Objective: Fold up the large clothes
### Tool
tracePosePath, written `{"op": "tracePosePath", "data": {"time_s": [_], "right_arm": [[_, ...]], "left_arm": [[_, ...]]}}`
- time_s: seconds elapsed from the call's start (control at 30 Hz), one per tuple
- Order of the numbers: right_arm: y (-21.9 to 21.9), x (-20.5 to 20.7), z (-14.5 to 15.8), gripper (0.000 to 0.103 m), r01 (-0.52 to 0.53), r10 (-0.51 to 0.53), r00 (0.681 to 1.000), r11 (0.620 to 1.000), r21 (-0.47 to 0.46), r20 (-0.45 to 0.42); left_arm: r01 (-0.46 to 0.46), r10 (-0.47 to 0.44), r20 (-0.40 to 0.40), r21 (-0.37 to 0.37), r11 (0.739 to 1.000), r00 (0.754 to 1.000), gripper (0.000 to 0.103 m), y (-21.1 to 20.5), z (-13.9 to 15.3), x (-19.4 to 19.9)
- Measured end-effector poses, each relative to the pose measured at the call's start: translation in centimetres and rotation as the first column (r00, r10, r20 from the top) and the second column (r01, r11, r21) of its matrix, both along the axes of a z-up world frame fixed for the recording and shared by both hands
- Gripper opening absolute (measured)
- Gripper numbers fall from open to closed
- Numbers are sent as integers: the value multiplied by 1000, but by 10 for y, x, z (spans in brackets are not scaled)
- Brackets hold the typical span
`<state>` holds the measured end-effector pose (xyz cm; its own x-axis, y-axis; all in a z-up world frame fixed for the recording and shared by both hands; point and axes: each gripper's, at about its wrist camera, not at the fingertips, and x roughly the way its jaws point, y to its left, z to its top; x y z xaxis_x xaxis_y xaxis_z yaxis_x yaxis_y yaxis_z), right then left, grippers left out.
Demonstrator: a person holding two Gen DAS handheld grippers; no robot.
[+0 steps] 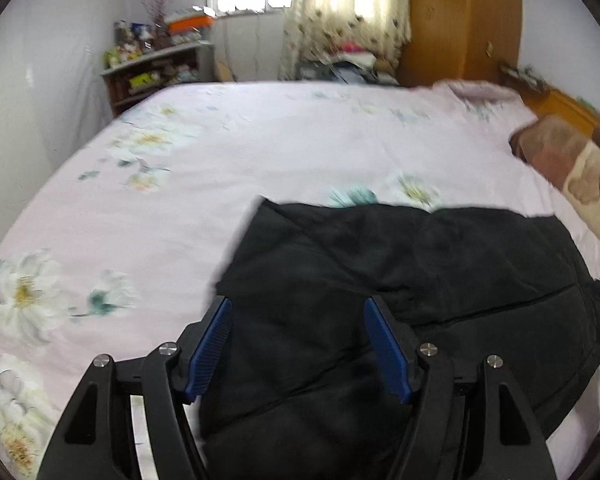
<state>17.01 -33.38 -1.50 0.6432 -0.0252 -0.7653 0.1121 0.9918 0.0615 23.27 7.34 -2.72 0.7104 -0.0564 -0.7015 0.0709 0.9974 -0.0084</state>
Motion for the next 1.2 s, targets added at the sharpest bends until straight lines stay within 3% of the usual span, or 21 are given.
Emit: {"op": "tracePosePath", "data": {"time_s": [0.07,0.17,0.3,0.47,0.57,0.67,0.83,1.0,1.2], "right_arm": [[-11,-15,3,57,24,-24,1000,1000,9,10],[-23,-24,-15,57,55,-55,998,998,6,-40],[-36,-24,-38,57,88,-86,992,996,25,-89],[-35,-15,-32,57,90,-88,991,996,16,-96],[-35,-22,-20,57,82,-77,994,995,59,-84],[-36,-33,-24,58,67,-58,994,993,101,-92],[-50,-32,-48,63,93,-68,989,978,188,-132],[-53,-15,-60,64,95,-63,987,970,223,-149],[-64,1,-73,69,81,-31,986,949,306,-164]], "left_arm": [[-43,43,-5,-5,999,999,70,20,-3,-6],[-93,91,-85,-30,995,992,62,41,-26,-5],[-89,79,-143,-66,994,987,62,43,-52,0],[-81,67,-155,-84,993,986,62,39,-46,14],[-78,60,-129,-135,988,990,62,48,-32,1],[-89,64,-138,-186,978,988,62,61,-37,-12],[-105,56,-203,-237,966,978,65,65,-65,-7],[-95,36,-226,-257,962,973,72,55,-80,10],[-99,16,-248,-327,940,969,78,62,-91,18]]}}
